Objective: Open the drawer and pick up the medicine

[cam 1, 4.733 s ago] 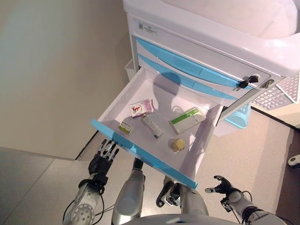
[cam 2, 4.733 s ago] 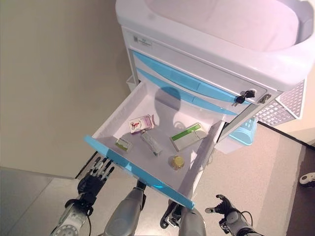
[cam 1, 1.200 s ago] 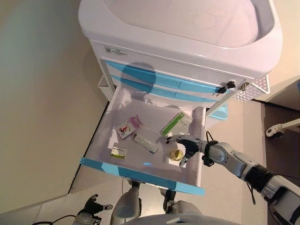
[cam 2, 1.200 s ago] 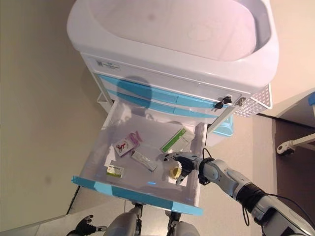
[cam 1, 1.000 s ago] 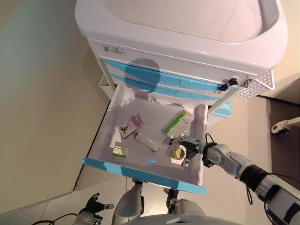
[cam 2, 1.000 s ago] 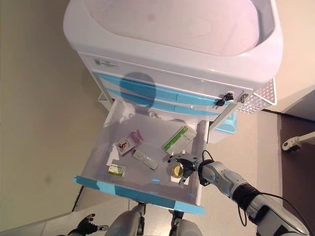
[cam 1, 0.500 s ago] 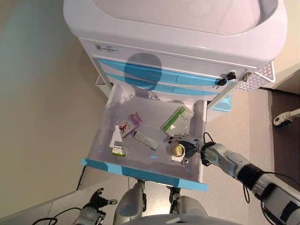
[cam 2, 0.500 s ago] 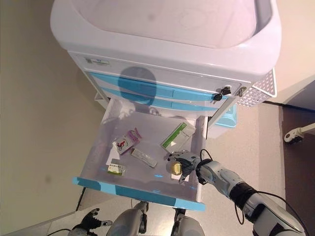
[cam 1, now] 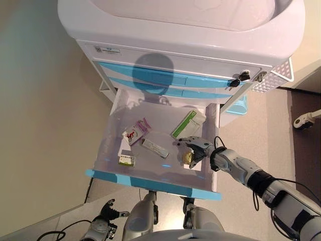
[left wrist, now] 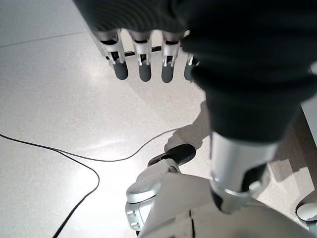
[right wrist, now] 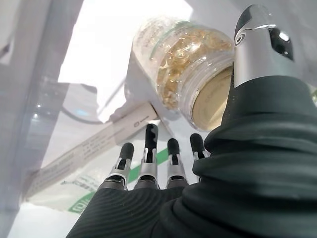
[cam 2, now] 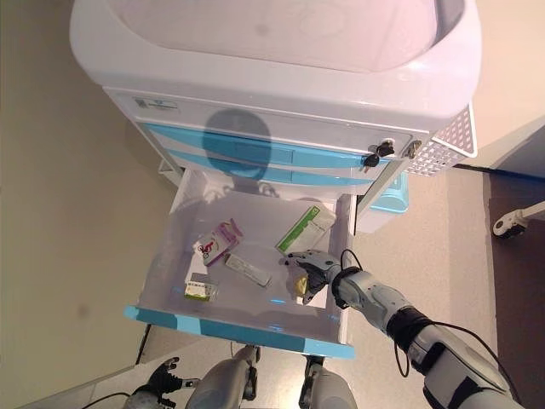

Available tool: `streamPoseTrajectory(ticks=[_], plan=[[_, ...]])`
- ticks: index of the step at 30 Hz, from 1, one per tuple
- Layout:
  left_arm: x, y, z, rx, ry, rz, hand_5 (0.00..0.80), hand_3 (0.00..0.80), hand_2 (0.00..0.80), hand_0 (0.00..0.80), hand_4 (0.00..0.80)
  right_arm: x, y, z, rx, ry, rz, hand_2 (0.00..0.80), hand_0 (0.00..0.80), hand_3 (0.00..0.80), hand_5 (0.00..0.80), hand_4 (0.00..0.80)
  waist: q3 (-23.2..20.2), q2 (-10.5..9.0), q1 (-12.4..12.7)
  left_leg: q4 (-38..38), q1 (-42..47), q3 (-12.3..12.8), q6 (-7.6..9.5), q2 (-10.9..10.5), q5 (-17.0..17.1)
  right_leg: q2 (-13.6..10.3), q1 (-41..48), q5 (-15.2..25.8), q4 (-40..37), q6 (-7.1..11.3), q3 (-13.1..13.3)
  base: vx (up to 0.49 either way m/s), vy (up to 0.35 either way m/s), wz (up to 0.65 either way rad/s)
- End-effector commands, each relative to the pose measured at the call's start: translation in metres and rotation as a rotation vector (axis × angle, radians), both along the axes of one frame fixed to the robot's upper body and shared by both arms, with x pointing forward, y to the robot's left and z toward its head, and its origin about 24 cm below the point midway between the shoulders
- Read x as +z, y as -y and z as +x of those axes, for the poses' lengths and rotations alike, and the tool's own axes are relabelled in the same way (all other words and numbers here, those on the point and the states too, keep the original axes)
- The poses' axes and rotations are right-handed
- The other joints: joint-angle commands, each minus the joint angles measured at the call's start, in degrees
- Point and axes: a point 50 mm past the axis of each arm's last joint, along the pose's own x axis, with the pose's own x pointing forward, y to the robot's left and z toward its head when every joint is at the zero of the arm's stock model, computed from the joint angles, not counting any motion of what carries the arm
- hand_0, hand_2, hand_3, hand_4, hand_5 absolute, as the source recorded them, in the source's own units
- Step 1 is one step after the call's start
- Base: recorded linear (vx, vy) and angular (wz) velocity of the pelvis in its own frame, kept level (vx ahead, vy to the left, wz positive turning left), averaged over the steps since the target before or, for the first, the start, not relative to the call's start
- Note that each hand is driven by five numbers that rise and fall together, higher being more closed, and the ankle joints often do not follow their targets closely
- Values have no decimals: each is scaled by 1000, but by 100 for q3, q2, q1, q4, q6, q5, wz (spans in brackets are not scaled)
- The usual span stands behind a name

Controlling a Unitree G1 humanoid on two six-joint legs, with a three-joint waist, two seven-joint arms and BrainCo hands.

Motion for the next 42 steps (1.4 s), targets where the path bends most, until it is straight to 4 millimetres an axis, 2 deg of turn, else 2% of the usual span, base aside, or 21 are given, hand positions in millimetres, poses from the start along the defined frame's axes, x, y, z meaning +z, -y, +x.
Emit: streamPoseTrajectory(ticks=[1, 11, 28, 42], plan=[[1, 5, 11, 12, 30, 3, 0, 0, 0, 0, 0, -22, 3, -10, 11, -38, -120, 0, 0, 0, 0, 0, 4, -56, -15, 51, -91, -39, -65, -227, -143, -142, -757, 313, 557, 149, 193, -14, 7, -6], [3, 6, 16, 19, 44, 13, 0, 0, 0, 0, 0, -39, 14, -29, 15, -68, -174, 0, 0, 0, 0, 0, 57, -50, -130, 37, -147, 39, -64, -244, -151, -136, -841, 390, 511, 168, 306, -13, 8, -5], [5, 7, 23, 20, 68, 13, 0, 0, 0, 0, 0, -30, 16, -31, 15, -39, -132, 0, 0, 0, 0, 0, 73, -68, -293, 38, -213, 335, -36, -243, -201, -99, -1018, 603, 367, 208, 665, -18, 20, -11], [6, 6, 25, 27, 79, 23, 0, 0, 0, 0, 0, -17, 17, -27, 0, 23, -91, 0, 0, 0, 0, 0, 74, -69, -338, 28, -271, 414, -35, -258, -188, -104, -1085, 687, 301, 230, 735, -5, 6, -4]])
